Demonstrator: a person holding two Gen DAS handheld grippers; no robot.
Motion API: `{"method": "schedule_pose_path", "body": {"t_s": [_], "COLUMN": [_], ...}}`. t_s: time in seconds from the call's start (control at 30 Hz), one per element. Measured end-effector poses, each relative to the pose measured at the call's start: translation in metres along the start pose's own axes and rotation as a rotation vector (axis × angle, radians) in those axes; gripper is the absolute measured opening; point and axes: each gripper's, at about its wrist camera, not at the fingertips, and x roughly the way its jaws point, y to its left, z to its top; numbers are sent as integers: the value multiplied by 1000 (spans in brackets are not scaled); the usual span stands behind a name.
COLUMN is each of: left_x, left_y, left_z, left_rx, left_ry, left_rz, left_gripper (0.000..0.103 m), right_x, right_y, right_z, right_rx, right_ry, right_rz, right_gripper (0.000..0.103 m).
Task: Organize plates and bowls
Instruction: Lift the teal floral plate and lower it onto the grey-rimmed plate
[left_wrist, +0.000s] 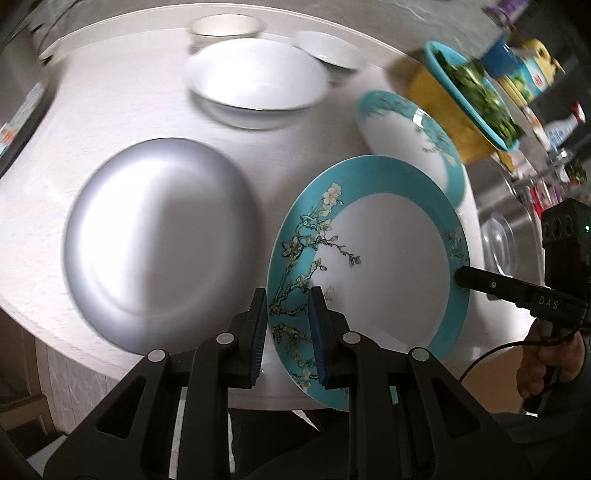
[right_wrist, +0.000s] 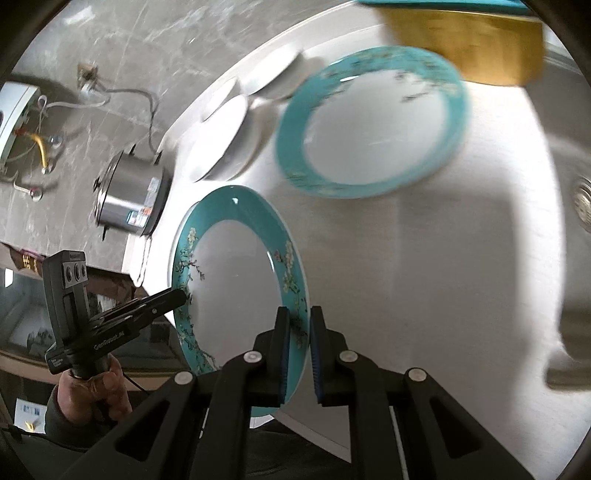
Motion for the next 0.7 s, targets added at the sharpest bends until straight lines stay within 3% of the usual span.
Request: {"method": "schedule_pose_path", "body": {"t_s": [0.47, 0.7], "left_x": [-17, -7], "left_y": [149, 195], "left_z": [27, 37], "left_rx": [-91, -94], "left_ry": [-12, 9], "left_rz": [48, 53], "left_gripper": [19, 20], "right_x": [92, 126], "right_y": [83, 103], "right_z": [36, 49], "right_rx": [-72, -74], "right_ry": [86, 103], "right_rz": [18, -2], "right_gripper": [13, 13]}}
